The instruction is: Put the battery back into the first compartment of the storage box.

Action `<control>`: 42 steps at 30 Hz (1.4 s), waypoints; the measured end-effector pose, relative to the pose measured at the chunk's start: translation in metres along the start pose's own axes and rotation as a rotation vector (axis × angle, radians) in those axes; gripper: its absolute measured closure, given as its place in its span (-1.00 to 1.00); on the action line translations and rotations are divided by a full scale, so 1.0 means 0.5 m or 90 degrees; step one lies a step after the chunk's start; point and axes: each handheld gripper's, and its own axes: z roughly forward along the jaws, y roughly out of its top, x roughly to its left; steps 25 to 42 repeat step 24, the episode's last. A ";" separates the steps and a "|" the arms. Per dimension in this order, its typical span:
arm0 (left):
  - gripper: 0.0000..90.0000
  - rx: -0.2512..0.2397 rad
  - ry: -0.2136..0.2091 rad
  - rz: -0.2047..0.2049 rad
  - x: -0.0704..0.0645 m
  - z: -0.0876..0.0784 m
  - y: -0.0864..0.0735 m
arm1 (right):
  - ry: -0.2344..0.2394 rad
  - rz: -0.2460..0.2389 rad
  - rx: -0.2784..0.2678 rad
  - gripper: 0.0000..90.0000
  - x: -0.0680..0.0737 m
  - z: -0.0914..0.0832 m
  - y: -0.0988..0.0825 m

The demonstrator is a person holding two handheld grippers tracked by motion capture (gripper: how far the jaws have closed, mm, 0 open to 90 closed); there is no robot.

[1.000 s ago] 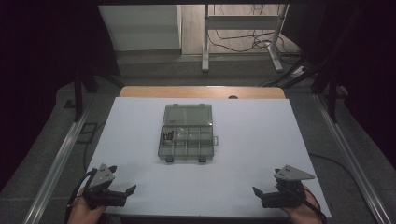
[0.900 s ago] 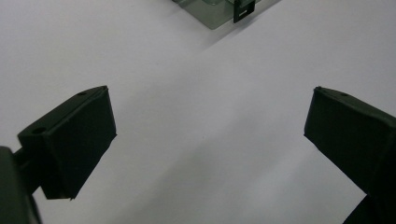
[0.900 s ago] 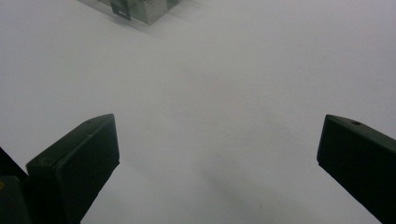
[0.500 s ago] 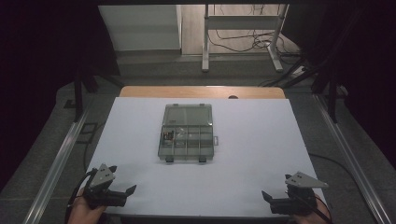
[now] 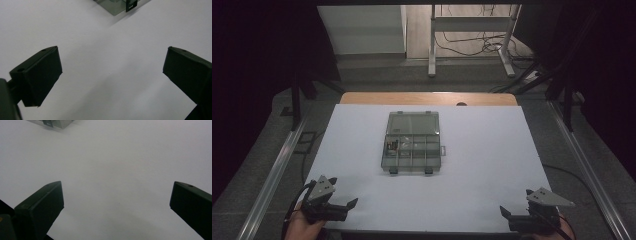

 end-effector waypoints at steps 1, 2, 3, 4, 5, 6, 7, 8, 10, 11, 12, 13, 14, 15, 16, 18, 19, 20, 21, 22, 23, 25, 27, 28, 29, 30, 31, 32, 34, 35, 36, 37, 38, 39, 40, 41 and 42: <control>-0.94 0.000 0.000 0.000 0.000 0.000 0.000 | 0.000 0.002 -0.001 -1.00 -0.001 -0.001 -0.001; -0.94 0.000 0.000 0.000 0.000 0.000 0.000 | -0.001 0.001 -0.001 -1.00 -0.002 -0.002 -0.001; -0.94 0.000 -0.001 0.000 0.000 0.000 0.000 | -0.003 0.003 -0.001 -1.00 -0.002 -0.003 -0.002; -0.94 0.000 -0.001 0.001 0.000 0.000 0.000 | -0.004 0.004 -0.001 -1.00 -0.003 -0.004 -0.003; -0.94 0.000 -0.001 0.001 0.000 0.000 0.000 | -0.005 0.005 -0.001 -1.00 -0.004 -0.005 -0.004; -0.94 0.000 -0.001 0.000 0.000 0.000 0.000 | -0.006 0.004 -0.001 -1.00 -0.005 -0.006 -0.005; -0.94 0.001 -0.001 0.000 0.000 0.000 0.000 | -0.007 0.006 0.000 -1.00 -0.006 -0.007 -0.005; -0.94 0.001 -0.001 0.001 0.000 0.000 0.000 | -0.008 0.006 0.001 -1.00 -0.007 -0.008 -0.006; -0.94 0.001 -0.001 0.001 0.000 0.000 0.000 | -0.010 0.010 0.003 -1.00 -0.010 -0.010 -0.008; -0.94 0.001 -0.001 0.001 0.000 0.000 0.000 | -0.010 0.010 0.003 -1.00 -0.010 -0.010 -0.008; -0.94 0.000 -0.001 0.001 0.000 0.000 0.000 | -0.012 0.014 0.003 -1.00 -0.012 -0.012 -0.010; -0.94 0.000 -0.001 0.001 0.000 0.000 0.000 | -0.012 0.014 0.003 -1.00 -0.012 -0.012 -0.010; -0.93 0.000 -0.001 0.000 0.000 0.000 0.000 | -0.013 0.017 0.003 -1.00 -0.015 -0.013 -0.011; -0.94 0.000 -0.001 0.000 0.000 0.000 0.000 | -0.013 0.017 0.003 -1.00 -0.015 -0.013 -0.011; -0.94 -0.001 -0.001 0.000 0.001 0.000 -0.001 | -0.015 0.020 0.003 -1.00 -0.017 -0.015 -0.012; -0.94 -0.001 -0.002 -0.001 0.001 0.000 -0.001 | -0.015 0.021 0.003 -1.00 -0.017 -0.015 -0.013; -0.94 -0.001 -0.002 0.000 0.001 0.000 -0.001 | -0.015 0.022 0.003 -1.00 -0.018 -0.015 -0.013; -0.94 -0.001 -0.002 0.000 0.001 0.000 0.000 | -0.015 0.022 0.003 -1.00 -0.018 -0.015 -0.013; -0.94 -0.002 -0.002 0.000 0.001 0.000 0.000 | -0.014 0.022 0.004 -1.00 -0.019 -0.016 -0.013; -0.94 -0.001 -0.002 0.001 0.000 0.000 0.001 | -0.016 0.021 0.007 -1.00 -0.018 -0.014 -0.013; -0.94 -0.001 -0.002 0.001 0.000 0.000 0.001 | -0.015 0.020 0.009 -1.00 -0.018 -0.013 -0.013; -0.94 0.001 -0.002 0.002 0.000 0.001 0.001 | -0.015 0.020 0.009 -1.00 -0.018 -0.013 -0.013; -0.94 0.001 -0.002 0.002 0.000 0.001 0.001 | -0.015 0.020 0.009 -1.00 -0.018 -0.013 -0.013; -0.94 0.001 -0.002 0.002 0.000 0.001 0.001 | -0.015 0.020 0.009 -1.00 -0.018 -0.013 -0.013; -0.94 0.001 -0.002 0.002 0.000 0.001 0.001 | -0.015 0.020 0.009 -1.00 -0.018 -0.013 -0.013; -0.94 0.001 -0.002 0.002 0.000 0.001 0.001 | -0.015 0.020 0.009 -1.00 -0.018 -0.013 -0.013; -0.94 0.001 -0.002 0.002 0.000 0.001 0.001 | -0.015 0.020 0.009 -1.00 -0.018 -0.013 -0.013; -0.94 0.001 -0.002 0.002 0.000 0.001 0.001 | -0.015 0.020 0.009 -1.00 -0.018 -0.013 -0.013; -0.94 0.001 -0.002 0.002 0.000 0.001 0.001 | -0.015 0.020 0.009 -1.00 -0.018 -0.013 -0.013; -0.94 0.001 -0.002 0.002 0.000 0.001 0.001 | -0.015 0.020 0.009 -1.00 -0.018 -0.013 -0.013; -0.94 0.001 -0.002 0.002 0.000 0.001 0.001 | -0.015 0.020 0.009 -1.00 -0.018 -0.013 -0.013; -0.94 0.001 -0.002 0.002 0.000 0.001 0.001 | -0.015 0.020 0.009 -1.00 -0.018 -0.013 -0.013; -0.94 0.001 -0.002 0.002 0.000 0.001 0.001 | -0.015 0.020 0.009 -1.00 -0.018 -0.013 -0.013; -0.94 0.001 -0.002 0.002 0.000 0.001 0.001 | -0.015 0.020 0.009 -1.00 -0.018 -0.013 -0.013; -0.94 0.001 -0.002 0.002 0.000 0.001 0.001 | -0.015 0.020 0.009 -1.00 -0.018 -0.013 -0.013; -0.94 0.001 -0.002 0.002 0.000 0.001 0.001 | -0.015 0.020 0.009 -1.00 -0.018 -0.013 -0.013; -0.94 0.001 -0.002 0.002 0.000 0.001 0.001 | -0.015 0.020 0.009 -1.00 -0.018 -0.013 -0.013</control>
